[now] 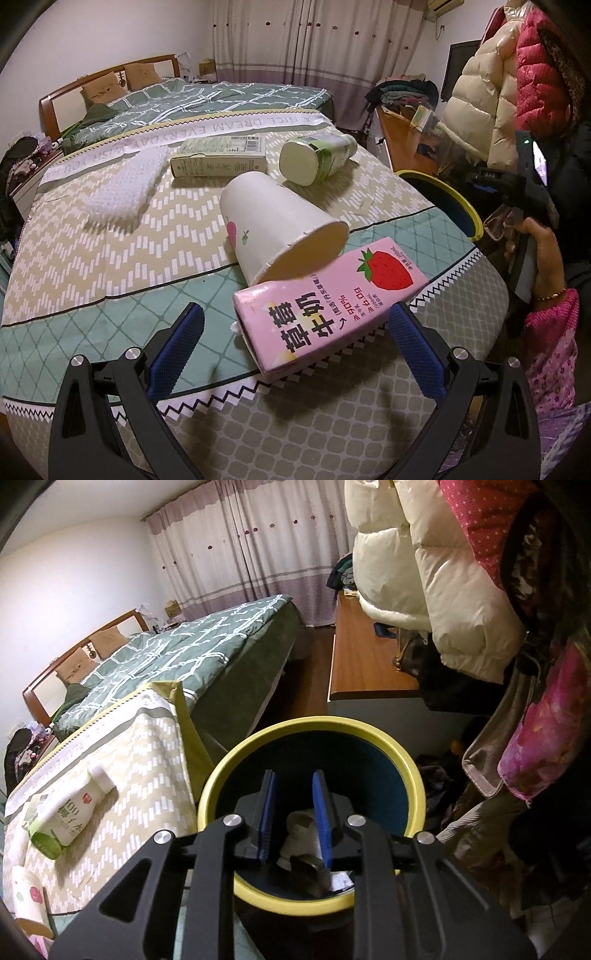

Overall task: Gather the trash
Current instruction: 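Grasp the pink strawberry milk carton with the left gripper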

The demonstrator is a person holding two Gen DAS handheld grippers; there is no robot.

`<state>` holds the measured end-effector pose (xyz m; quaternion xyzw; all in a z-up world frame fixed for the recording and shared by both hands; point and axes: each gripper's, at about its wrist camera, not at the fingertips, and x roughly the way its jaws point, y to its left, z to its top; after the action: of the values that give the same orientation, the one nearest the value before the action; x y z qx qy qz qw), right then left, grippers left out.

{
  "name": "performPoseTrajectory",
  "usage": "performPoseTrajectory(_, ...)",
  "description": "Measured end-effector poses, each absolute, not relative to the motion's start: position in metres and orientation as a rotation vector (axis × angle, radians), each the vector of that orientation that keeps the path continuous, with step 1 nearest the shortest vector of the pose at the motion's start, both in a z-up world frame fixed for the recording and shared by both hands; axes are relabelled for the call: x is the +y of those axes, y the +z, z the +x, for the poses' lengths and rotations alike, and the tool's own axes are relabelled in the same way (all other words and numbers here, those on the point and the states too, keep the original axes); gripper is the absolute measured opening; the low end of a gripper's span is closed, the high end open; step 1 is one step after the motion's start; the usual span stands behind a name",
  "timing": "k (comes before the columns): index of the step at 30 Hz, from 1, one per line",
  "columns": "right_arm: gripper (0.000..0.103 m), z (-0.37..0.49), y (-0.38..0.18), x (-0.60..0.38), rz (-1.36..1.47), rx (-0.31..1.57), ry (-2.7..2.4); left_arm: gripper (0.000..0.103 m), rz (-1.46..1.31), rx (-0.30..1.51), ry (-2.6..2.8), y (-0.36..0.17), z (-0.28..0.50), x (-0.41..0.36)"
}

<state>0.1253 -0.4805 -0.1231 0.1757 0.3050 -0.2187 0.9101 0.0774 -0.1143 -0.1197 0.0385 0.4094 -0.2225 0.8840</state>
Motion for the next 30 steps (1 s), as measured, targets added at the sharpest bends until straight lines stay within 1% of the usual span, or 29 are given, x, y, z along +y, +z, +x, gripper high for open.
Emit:
performPoseTrajectory(3, 0.024, 0.121, -0.122, -0.476, 0.363, 0.622, -0.434, 0.098, 0.09, 0.863, -0.457, -0.124, 0.081, -0.119)
performPoseTrajectory(10, 0.024, 0.115, -0.115, -0.474, 0.365, 0.603, -0.423, 0.098, 0.109, 0.9, -0.46, -0.133, 0.09, -0.128)
performPoseTrajectory(22, 0.025, 0.117, -0.117, -0.468, 0.362, 0.606, -0.391, 0.098, 0.004, 0.943, -0.386, -0.143, 0.152, -0.119)
performPoseTrajectory(26, 0.025, 0.117, -0.118, -0.467, 0.364, 0.608, -0.38, 0.098, 0.036, 0.923, -0.457, -0.138, 0.148, -0.123)
performPoseTrajectory(30, 0.026, 0.117, -0.117, -0.468, 0.371, 0.603, -0.371, 0.098, 0.051, 0.96, -0.585, -0.137, 0.132, -0.137)
